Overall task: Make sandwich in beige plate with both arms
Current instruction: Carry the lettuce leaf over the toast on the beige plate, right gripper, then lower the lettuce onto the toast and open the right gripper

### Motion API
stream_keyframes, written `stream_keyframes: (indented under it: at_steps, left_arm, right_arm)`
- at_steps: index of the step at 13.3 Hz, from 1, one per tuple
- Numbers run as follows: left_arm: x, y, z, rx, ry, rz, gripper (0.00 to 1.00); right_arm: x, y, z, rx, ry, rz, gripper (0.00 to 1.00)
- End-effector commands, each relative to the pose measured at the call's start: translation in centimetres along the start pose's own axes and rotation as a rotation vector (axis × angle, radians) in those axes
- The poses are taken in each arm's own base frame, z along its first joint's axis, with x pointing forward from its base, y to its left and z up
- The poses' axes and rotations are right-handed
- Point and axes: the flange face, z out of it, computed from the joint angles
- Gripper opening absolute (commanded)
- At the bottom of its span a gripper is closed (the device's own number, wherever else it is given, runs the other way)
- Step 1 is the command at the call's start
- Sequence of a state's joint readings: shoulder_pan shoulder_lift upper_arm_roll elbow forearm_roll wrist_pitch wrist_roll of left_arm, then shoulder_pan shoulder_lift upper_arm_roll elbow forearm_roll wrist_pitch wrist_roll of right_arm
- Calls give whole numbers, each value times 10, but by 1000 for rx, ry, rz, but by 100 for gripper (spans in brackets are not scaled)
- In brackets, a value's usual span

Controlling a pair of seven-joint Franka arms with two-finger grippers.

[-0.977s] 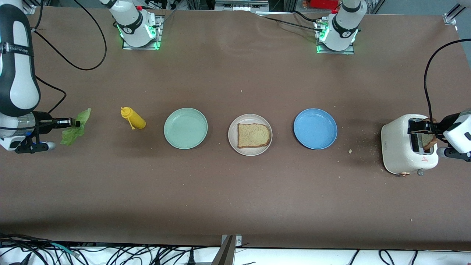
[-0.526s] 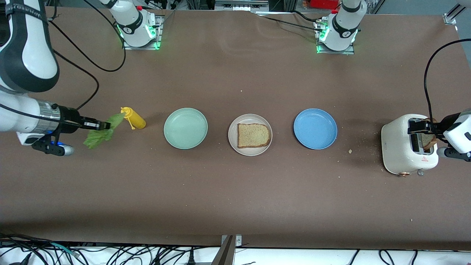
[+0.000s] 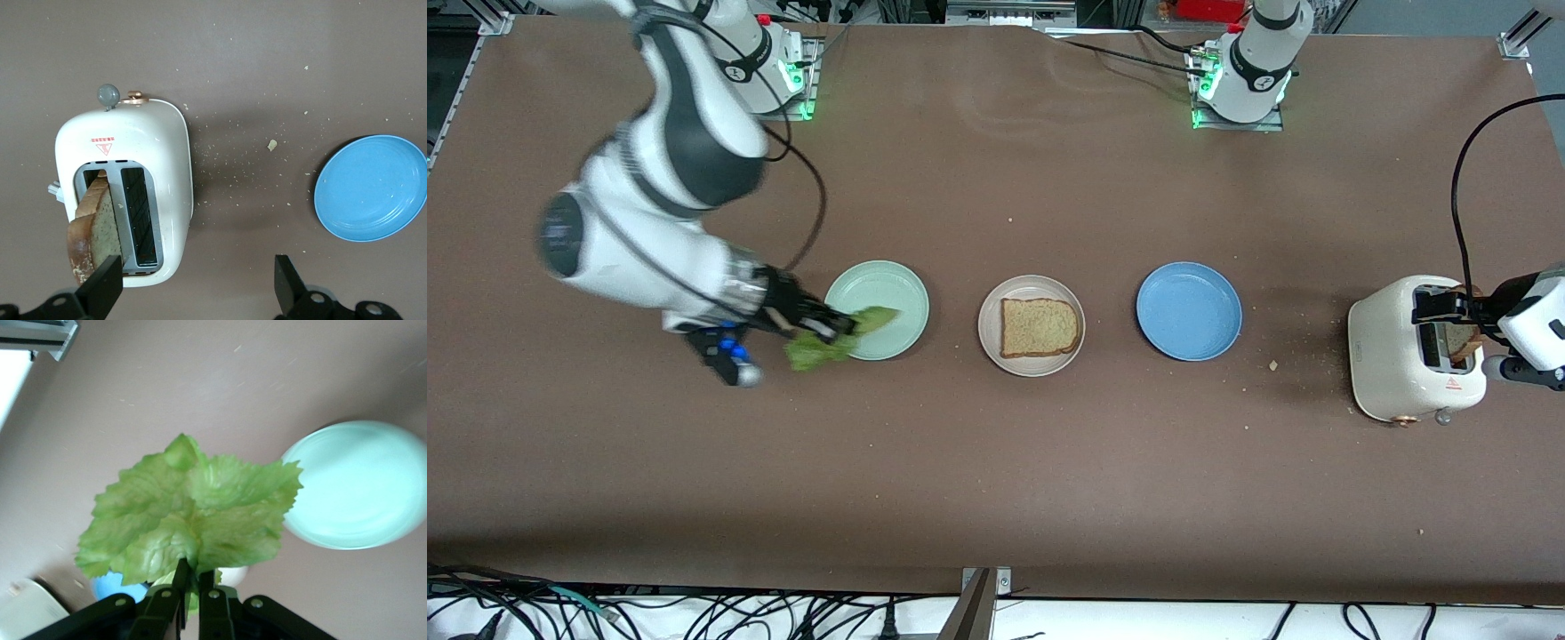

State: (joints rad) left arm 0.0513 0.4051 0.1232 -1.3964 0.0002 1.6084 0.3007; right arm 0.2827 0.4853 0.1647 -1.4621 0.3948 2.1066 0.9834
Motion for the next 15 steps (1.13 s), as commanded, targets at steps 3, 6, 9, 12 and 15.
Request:
stream_keyframes:
  at_steps: [3,6,9,12,15]
  left_arm:
    - [-1,-3,-2,17,-3,15,100]
    - [-1,-3,-2,17,-3,15,100]
    - [-1,-3,-1,17,-4,16,100]
    - [-1,-3,-1,17,-4,16,100]
    - [0,-4,2,17,-9,16,100]
  right_arm:
    - [-53,-33,109,115,3,284,0]
    - [-92,-33,175,122,-32,388,0]
    - [-133,-20,230,70,-72,413,0]
    - [-134,-7,257,31,-46,420,0]
    - [-135,4,281,32,-37,418,0]
